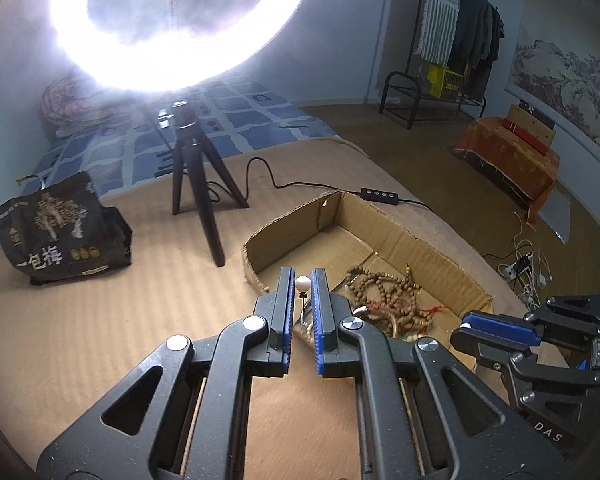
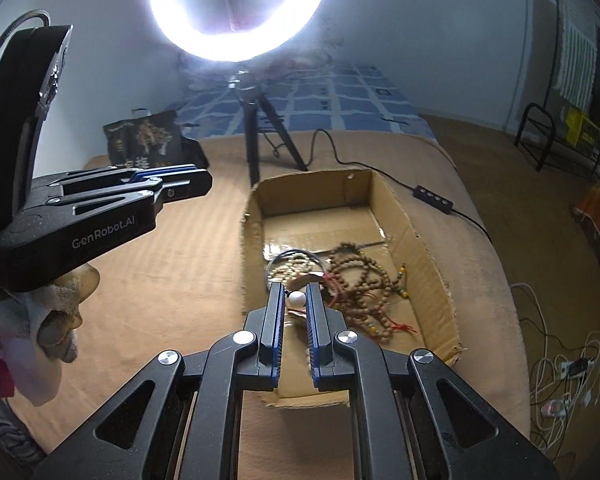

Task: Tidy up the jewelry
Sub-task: 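Carry both pearl earrings into the cardboard box and open both tools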

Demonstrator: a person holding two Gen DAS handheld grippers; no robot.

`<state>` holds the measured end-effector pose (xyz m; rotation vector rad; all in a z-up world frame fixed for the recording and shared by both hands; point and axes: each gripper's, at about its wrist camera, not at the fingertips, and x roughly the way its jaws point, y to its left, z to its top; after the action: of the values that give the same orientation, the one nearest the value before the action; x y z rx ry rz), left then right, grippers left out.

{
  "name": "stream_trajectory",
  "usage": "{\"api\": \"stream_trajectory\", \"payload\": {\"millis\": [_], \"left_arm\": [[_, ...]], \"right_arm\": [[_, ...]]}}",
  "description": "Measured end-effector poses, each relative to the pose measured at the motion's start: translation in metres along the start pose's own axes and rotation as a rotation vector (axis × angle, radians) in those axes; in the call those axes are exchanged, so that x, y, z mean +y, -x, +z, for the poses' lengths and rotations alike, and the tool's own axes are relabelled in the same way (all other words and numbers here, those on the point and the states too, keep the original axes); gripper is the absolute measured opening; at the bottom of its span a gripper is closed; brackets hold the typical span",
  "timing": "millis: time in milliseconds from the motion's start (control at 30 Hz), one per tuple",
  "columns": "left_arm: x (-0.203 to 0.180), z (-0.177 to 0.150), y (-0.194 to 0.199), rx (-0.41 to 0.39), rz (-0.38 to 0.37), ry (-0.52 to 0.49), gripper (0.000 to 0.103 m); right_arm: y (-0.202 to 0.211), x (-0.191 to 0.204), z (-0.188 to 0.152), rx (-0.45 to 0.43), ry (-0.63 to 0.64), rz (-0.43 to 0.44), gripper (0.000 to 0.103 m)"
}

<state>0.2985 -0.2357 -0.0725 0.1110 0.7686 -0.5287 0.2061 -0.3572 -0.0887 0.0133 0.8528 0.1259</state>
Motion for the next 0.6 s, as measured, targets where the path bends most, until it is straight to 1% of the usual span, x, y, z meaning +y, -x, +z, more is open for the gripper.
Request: {"api": "stream_trajectory", "payload": {"millis": [267,600], "left_arm": [[-0.014,0.013,-0.03,0.016,0.002,-0.003,0.007],[-0.02,0.015,-0.06,0.052,0.002,0.004,0.007]], "right_arm": [[-0.012,-0.02,0.0,0.019,-0.037,-0.008,0.009],[-0.028,-0.043,-0.003,0.035,-0.078,-0.028,0.009]]}}
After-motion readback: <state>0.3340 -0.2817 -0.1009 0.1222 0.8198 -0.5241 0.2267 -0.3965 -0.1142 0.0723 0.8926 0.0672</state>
